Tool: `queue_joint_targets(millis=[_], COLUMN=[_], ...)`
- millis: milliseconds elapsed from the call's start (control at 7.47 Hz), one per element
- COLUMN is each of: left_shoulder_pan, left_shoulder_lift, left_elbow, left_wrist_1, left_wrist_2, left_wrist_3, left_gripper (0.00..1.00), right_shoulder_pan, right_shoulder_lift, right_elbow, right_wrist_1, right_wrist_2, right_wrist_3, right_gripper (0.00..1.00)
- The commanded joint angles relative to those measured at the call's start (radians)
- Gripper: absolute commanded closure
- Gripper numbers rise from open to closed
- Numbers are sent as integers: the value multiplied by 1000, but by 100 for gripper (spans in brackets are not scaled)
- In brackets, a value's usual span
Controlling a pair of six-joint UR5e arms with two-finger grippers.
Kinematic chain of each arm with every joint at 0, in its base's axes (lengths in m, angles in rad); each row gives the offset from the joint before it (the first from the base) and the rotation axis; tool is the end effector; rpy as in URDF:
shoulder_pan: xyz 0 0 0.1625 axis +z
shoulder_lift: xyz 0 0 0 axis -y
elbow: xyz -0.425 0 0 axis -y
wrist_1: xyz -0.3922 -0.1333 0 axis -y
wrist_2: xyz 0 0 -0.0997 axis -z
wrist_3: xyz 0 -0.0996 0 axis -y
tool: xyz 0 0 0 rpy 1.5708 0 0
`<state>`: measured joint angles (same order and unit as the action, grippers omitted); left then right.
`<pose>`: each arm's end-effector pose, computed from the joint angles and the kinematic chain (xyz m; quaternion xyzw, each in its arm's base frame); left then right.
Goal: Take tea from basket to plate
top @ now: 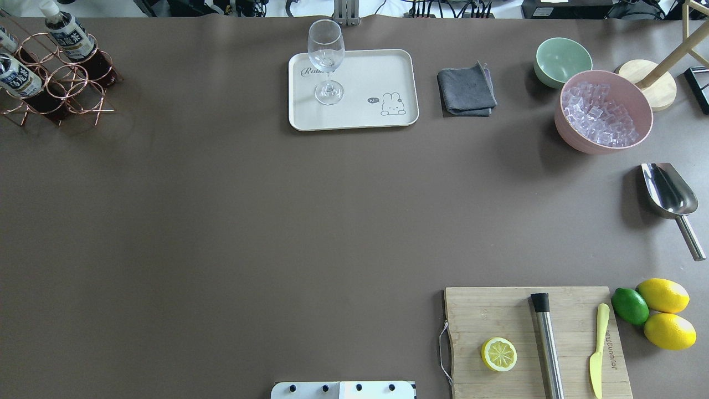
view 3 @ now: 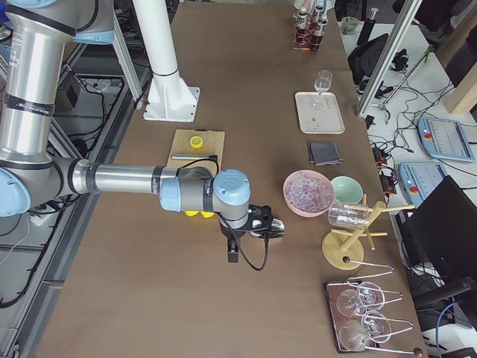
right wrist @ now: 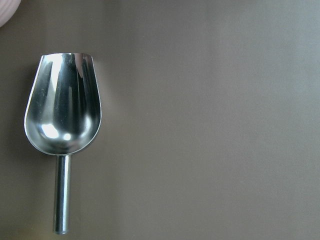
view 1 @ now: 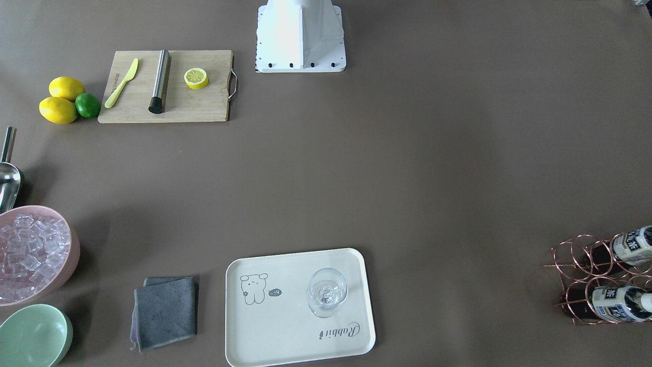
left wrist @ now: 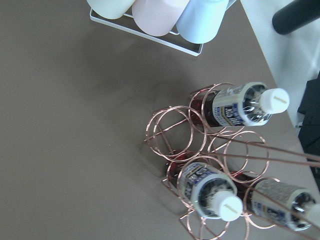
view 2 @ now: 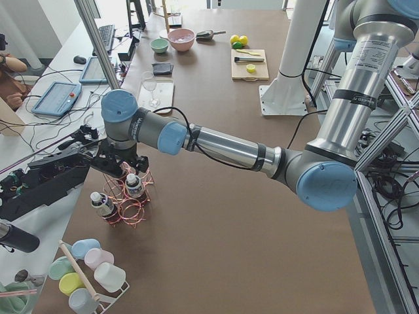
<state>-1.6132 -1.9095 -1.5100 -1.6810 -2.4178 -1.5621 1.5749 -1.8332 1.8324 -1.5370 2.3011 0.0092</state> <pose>-0.0856 -0.6326 0.4791 -0.1503 0.4134 -0.5880 0.6788 0.0684 -0.3838 0.6441 0.0145 -0.3571 0.0003 0.9340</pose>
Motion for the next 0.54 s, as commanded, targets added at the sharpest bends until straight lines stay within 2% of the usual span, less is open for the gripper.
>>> queue_joint_targets(millis=[0,268,402], left_shoulder_pan=[-1,13,24], left_shoulder_lift=[-112,-204,-235], left_elbow=[171,295,324], left_wrist_1=[-85,-121,-129], left_wrist_2=[5,37,64], left_wrist_3=[-97,-153,-205], left_gripper=[2,2,2], right_shoulder_pan=[-1,-19,-21], right_shoulder_lift=[2,6,6], right_elbow=[10,21,21], right_wrist_1=[0,0,0], right_wrist_2=[0,3,1], right_wrist_3=[0,0,0], right_gripper=[0,0,0])
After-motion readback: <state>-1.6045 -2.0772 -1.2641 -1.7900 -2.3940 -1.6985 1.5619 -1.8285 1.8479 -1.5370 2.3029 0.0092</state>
